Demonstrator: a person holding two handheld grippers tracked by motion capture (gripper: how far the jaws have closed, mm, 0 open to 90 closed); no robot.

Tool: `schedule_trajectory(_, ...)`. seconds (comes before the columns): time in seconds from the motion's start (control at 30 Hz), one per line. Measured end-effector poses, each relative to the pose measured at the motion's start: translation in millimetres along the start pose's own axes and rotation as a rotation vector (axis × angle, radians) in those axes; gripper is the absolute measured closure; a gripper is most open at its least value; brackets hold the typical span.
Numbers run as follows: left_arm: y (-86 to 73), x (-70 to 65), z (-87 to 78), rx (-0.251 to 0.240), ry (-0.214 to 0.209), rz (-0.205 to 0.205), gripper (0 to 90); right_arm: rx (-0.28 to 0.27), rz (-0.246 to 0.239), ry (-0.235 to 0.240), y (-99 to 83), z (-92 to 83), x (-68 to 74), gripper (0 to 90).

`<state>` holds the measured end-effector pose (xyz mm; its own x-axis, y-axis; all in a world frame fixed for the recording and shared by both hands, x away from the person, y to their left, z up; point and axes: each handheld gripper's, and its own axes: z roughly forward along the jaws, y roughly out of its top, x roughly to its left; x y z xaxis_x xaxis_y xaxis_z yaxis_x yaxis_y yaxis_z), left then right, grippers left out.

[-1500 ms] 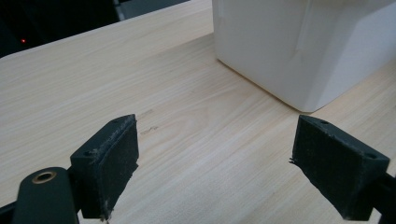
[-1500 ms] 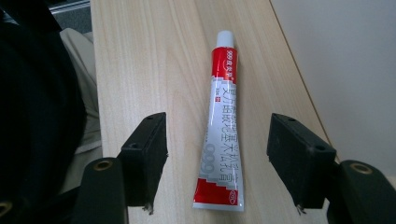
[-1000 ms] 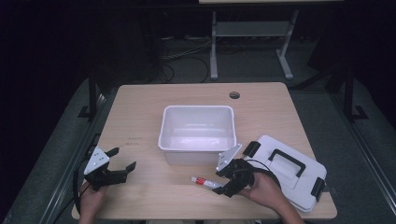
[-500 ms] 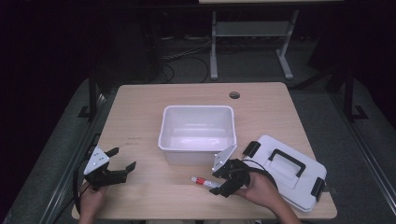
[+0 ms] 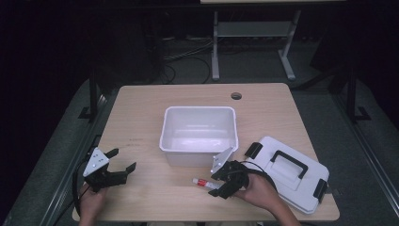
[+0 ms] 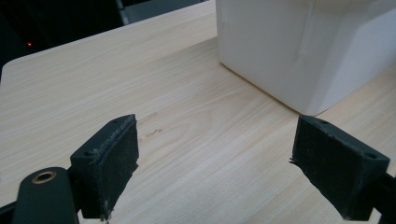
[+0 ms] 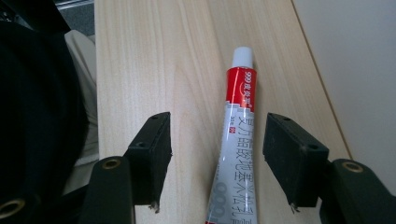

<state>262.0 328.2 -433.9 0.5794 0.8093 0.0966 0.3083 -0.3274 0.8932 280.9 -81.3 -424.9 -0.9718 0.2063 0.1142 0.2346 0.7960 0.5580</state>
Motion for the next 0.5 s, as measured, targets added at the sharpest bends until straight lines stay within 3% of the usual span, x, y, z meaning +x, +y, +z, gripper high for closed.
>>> schedule_trajectory(0.5,0.0,-0.9,1.0,0.005,-0.006,0.001,13.8,0.006,-0.007,0.012,1.5,5.1,0.7,44.8)
